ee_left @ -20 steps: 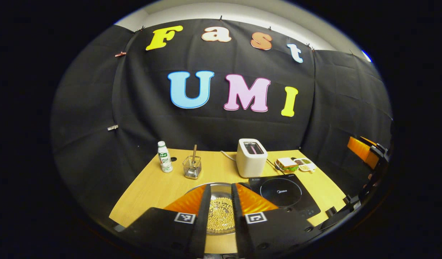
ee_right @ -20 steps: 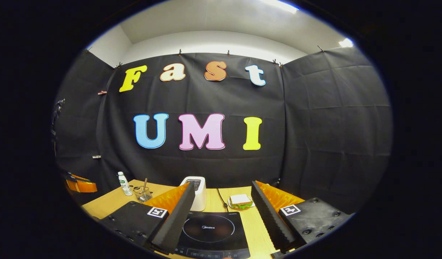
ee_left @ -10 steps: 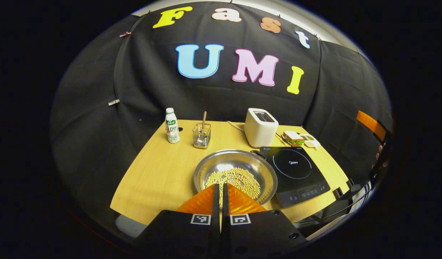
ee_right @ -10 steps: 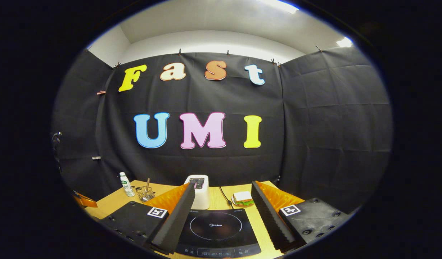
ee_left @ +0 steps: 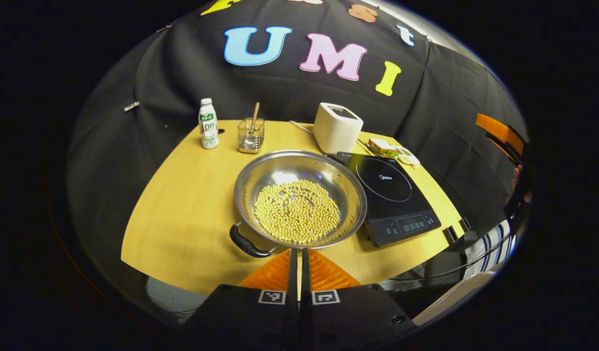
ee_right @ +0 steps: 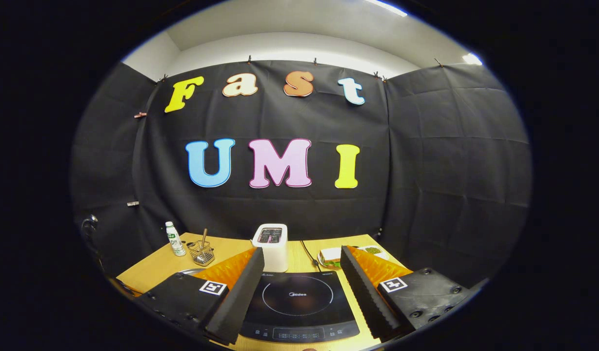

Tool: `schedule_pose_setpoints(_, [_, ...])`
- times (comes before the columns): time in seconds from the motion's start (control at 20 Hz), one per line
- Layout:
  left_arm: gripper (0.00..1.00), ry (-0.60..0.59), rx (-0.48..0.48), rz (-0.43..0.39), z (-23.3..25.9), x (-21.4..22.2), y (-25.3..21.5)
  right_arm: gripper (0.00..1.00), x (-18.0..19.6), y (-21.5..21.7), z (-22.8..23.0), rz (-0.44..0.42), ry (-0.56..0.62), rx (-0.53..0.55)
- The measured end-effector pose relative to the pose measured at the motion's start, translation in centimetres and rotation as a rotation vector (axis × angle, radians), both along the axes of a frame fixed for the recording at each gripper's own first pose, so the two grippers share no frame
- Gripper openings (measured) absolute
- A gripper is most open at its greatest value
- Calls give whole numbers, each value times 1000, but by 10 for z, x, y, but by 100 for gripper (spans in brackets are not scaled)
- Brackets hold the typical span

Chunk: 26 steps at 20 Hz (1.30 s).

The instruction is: First push the handle of the pot to place it horizontally, then grasp the pot with both hands and set it on the induction cooktop.

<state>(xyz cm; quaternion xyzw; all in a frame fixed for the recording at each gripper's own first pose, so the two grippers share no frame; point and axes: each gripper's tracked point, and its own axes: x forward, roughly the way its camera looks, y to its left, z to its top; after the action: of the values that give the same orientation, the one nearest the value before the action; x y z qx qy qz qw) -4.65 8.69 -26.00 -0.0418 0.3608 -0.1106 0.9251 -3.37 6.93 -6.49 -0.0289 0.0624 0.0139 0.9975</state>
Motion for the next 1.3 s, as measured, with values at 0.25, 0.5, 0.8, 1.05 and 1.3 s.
schedule_pose_setpoints(0.25, [5, 69, -21, -22, -31, 2, -5, 98, -1, -1, -8, -4, 25, -22])
schedule_pose_setpoints(0.5, [5, 132, 12, -31, -58, 12, 3, 98, -1, -4, -15, -15, 48, -40])
schedule_pose_setpoints(0.8, [5, 183, 17, -10, -77, 22, 14, 93, 6, -3, -20, -19, 65, -47])
schedule_pose_setpoints(1.05, [5, 204, 30, 16, -85, 27, 26, 97, 14, 0, -23, -19, 66, -51])
schedule_pose_setpoints(1.3, [5, 220, -6, 87, -84, 35, 46, 97, 18, 1, -26, -22, 75, -49])
